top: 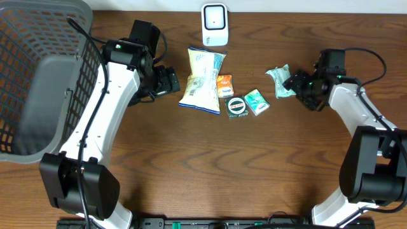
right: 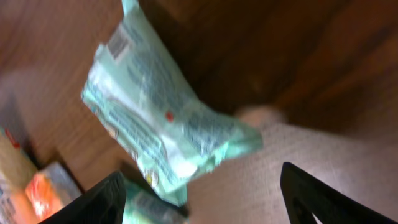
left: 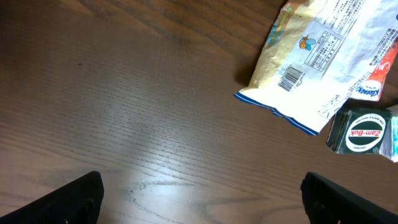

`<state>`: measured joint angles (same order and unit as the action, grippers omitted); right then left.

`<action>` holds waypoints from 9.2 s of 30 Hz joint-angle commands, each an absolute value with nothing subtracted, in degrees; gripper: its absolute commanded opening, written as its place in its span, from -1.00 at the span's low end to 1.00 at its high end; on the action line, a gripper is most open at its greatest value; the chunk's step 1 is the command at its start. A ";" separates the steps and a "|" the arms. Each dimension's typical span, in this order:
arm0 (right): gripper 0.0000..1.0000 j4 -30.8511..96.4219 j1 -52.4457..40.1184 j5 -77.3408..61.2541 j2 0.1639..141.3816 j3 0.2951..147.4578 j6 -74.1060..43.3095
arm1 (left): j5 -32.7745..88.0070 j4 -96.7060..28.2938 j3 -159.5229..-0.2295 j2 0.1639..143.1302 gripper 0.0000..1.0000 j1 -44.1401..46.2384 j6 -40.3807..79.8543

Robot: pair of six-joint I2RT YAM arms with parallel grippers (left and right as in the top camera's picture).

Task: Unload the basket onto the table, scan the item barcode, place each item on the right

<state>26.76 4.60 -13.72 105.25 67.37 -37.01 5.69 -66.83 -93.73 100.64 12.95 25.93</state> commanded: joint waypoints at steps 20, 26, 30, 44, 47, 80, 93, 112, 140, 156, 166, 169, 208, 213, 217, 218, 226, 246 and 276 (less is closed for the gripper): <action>0.21 8.05 3.03 -13.39 105.62 56.93 -46.28 | 5.56 -66.98 -93.43 100.86 1.00 12.84 26.63; 0.21 3.09 2.92 -13.43 109.62 56.93 -46.28 | 5.56 -66.98 -93.43 100.86 1.00 12.84 26.63; 0.08 2.55 3.31 -13.21 111.74 56.93 -46.24 | 5.56 -66.98 -93.43 100.86 1.00 12.84 26.63; -0.98 0.34 3.68 -24.97 110.96 57.58 -35.09 | 5.54 -66.98 -93.43 100.86 1.00 12.84 26.63; -0.98 -0.30 3.81 -30.76 108.84 58.41 -32.25 | 5.56 -66.98 -93.43 100.86 1.00 12.84 26.63; -0.98 -15.64 2.61 -66.32 97.49 59.16 -11.73 | 5.54 -66.98 -93.43 100.86 1.00 12.84 26.63; -0.98 -9.98 1.72 -56.14 97.49 59.16 -11.25 | 5.56 -66.98 -93.43 100.86 1.00 12.84 26.63; -0.98 11.51 -1.69 -11.66 93.23 63.68 -1.04 | 5.56 -66.98 -93.43 100.86 1.00 12.84 26.63; -0.98 22.79 -8.69 49.06 102.41 66.70 5.76 | 5.56 -66.98 -93.43 100.86 1.00 12.84 26.63; -0.26 26.39 -20.16 44.38 107.50 66.70 -0.43 | 5.56 -66.98 -93.43 100.86 1.00 12.84 26.63; 0.43 27.16 -27.51 40.58 105.47 72.12 -4.27 | 5.56 -66.98 -93.43 100.86 1.00 12.84 26.63; 0.54 29.58 -25.69 32.51 104.62 75.72 -4.29 | 5.54 -66.98 -93.43 100.86 1.00 12.84 26.63; 0.55 10.66 7.14 -23.20 105.08 53.71 -40.23 | 5.56 -66.98 -93.43 100.86 1.00 12.84 26.63; 0.56 9.54 3.95 -17.67 105.84 53.71 -43.20 | 5.56 -66.98 -93.43 100.86 1.00 12.84 26.63; 0.22 7.49 3.49 -16.69 106.98 53.71 -44.14 | 5.54 -66.98 -93.43 100.86 1.00 12.84 26.63; 0.13 6.90 3.49 -16.64 107.33 53.71 -44.10 | 5.54 -66.98 -93.43 100.86 0.99 12.84 26.63; -0.84 5.28 3.31 -17.91 109.95 53.71 -39.03 | 5.56 -66.98 -93.43 100.86 1.00 12.84 26.63; -0.98 14.24 -5.96 -12.95 106.83 78.63 -22.15 | 5.54 -66.98 -93.43 100.86 1.00 12.84 26.63; -0.98 18.48 -15.31 -19.49 133.45 123.42 -23.05 | 5.56 -66.98 -93.43 100.86 1.00 12.84 26.63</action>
